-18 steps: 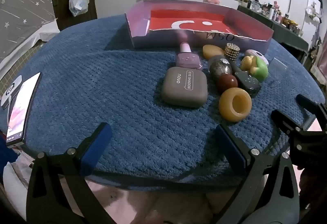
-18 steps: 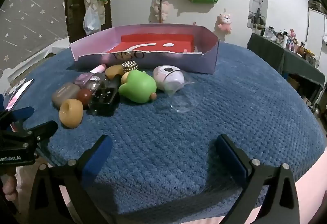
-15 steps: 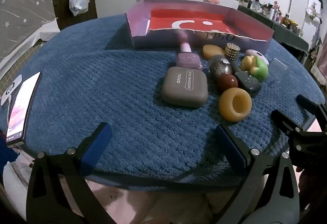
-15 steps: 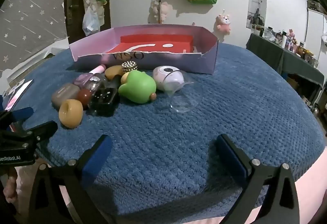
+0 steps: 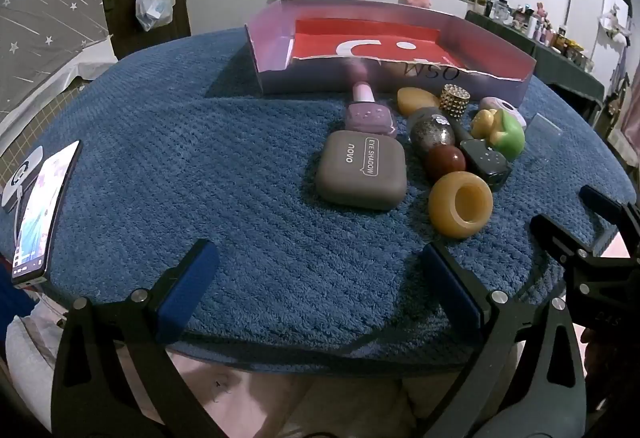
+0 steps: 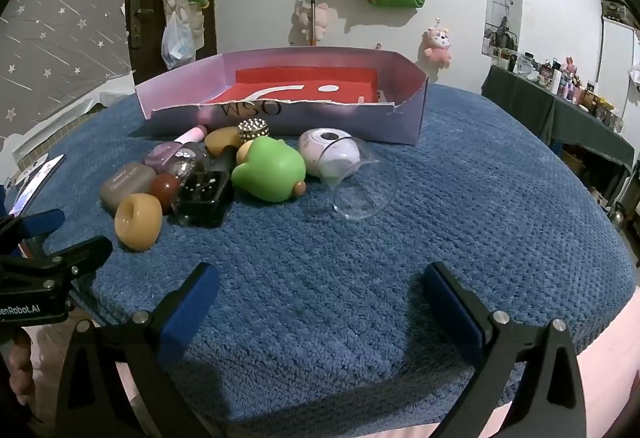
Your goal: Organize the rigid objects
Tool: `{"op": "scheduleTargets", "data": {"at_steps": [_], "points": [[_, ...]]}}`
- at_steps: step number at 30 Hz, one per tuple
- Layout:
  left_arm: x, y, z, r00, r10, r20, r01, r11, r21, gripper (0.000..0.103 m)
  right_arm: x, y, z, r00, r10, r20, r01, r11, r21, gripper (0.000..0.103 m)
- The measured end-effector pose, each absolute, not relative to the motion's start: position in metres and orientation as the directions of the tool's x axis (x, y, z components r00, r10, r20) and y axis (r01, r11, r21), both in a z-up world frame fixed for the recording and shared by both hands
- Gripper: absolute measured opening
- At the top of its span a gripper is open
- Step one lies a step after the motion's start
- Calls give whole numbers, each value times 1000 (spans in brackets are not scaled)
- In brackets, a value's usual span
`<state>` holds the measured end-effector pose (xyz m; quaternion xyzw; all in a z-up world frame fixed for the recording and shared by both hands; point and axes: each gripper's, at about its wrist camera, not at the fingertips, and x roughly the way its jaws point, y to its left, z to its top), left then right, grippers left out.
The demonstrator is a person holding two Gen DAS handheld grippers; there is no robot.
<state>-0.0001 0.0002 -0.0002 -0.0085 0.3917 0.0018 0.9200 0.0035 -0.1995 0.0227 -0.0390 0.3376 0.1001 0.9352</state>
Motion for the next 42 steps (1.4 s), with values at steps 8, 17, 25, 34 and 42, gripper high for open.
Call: {"op": "scheduleTargets", "data": {"at_steps": [8,17,25,34,42], "points": [[0,0,0,695,-3,-719,-9,1000,-13,103,5,-200,23,751,161,-640,-215,977,-7,103],[0,0,0,696,-3,-718,-9,1000,-13,103,3,-200,21,754,160,-637,-214,977,-7,103],[0,0,0,697,-3,-717,-9,1000,-13,103,2,-200,23,757,161,-634,-215,976,-9,103],[-1,0,0,698,-3,-716,-9,1000,-13,103,2,-201,23,758,161,-632,-215,977,-9,103],[-1,0,0,699,-3,-716,-9,1000,-13,103,3,-200,24,759,161,-631,-215,977,-9,103]]}}
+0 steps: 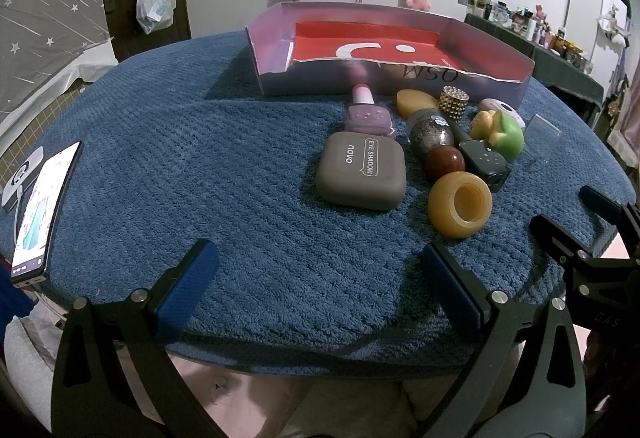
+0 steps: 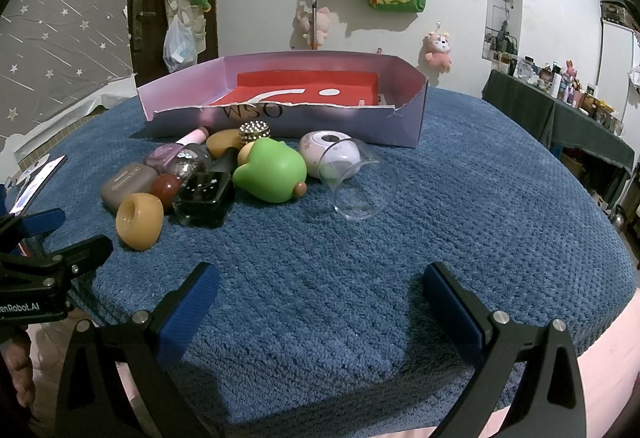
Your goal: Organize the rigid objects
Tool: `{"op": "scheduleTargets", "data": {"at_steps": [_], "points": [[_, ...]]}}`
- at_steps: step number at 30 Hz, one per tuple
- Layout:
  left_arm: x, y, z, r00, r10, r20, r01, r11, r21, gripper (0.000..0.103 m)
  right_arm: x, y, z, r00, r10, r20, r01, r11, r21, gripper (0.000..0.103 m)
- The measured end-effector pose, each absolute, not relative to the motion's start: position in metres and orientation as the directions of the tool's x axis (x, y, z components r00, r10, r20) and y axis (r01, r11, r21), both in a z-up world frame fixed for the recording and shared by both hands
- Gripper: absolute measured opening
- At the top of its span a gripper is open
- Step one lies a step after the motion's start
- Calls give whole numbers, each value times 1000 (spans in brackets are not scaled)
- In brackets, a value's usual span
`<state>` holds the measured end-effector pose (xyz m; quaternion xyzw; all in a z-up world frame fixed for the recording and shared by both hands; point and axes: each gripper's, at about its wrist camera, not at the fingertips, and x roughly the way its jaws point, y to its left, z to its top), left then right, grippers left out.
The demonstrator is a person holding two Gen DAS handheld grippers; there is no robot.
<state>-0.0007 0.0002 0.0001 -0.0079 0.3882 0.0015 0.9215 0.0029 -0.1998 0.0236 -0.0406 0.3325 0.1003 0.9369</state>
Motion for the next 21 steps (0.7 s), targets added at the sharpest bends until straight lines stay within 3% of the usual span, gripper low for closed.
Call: {"op": "scheduleTargets", "data": {"at_steps": [21], "points": [[-2,-1,0,701,-3,-713,-9,1000,-13,103,2,-200,23,760,161,-629,-215,977,-9,103]]}}
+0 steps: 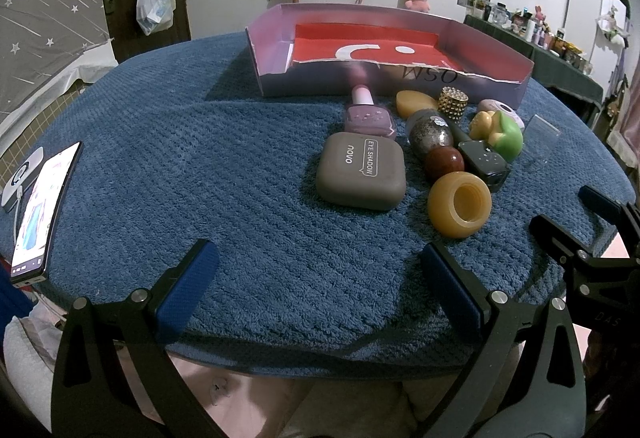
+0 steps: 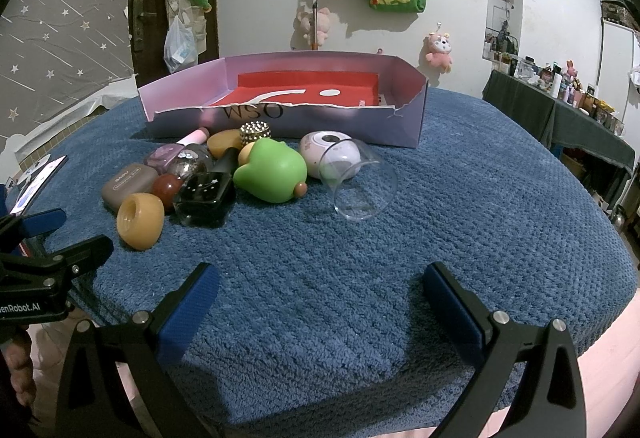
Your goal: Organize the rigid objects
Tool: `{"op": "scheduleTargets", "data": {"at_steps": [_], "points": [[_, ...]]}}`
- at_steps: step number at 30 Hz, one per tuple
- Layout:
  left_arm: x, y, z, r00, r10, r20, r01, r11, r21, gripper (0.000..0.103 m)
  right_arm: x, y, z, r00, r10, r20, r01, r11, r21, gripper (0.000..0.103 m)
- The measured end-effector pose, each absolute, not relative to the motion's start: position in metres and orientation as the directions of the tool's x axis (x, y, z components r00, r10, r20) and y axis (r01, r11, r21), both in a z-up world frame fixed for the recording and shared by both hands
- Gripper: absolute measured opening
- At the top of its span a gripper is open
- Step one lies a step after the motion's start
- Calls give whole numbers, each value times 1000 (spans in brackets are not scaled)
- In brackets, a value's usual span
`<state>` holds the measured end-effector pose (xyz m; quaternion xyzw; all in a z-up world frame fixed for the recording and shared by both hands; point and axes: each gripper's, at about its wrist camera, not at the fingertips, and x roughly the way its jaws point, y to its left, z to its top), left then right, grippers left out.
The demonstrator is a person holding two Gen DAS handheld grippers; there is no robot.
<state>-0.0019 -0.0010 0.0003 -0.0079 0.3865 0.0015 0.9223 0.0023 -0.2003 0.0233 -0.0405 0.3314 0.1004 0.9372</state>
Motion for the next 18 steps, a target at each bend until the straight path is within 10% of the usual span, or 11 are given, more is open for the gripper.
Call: {"op": "scheduleTargets", "data": {"at_steps": [18], "points": [[9,5,15,692,-30,-721,27,1000,-16,89,-4,-190,35,752,236,-615,-291,957,11,91]]}}
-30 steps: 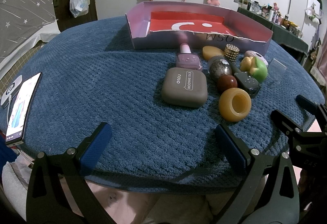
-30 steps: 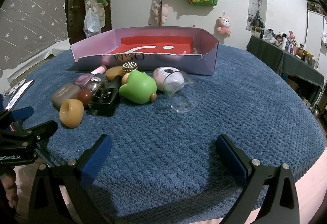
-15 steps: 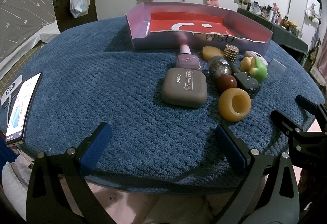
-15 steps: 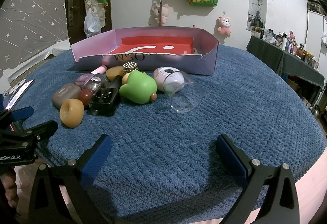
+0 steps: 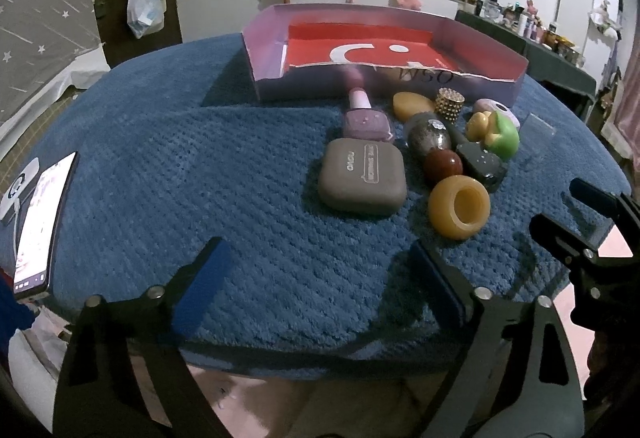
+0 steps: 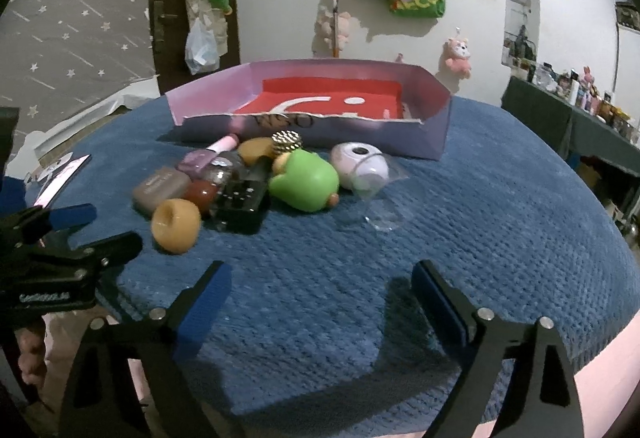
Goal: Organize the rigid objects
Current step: 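Grasp the grey eye shadow compact with the left gripper while the right gripper grasps the orange ring sponge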
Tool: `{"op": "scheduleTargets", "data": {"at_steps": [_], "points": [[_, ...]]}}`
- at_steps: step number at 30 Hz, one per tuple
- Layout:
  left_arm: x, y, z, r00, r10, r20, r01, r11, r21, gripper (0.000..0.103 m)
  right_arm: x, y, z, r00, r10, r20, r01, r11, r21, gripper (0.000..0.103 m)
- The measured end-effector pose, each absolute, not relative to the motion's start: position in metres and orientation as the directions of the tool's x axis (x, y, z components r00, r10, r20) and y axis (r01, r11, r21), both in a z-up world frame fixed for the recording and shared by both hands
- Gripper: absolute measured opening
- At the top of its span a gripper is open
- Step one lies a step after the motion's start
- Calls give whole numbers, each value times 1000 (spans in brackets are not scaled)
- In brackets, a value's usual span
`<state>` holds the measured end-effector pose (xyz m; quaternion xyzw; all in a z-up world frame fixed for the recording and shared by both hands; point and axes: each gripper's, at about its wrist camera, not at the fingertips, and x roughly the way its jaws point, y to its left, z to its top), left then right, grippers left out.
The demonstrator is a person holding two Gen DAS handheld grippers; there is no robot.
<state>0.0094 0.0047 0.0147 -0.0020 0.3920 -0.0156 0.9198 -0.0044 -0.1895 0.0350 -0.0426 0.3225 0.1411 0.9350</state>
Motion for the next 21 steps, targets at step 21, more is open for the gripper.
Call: {"op": "scheduleTargets", "data": {"at_steps": [21], "points": [[55,-8,15,666,-134,-734,155,987,-40,62,-7,-114,27,680,432,-592,-565,824,-49,49]]}}
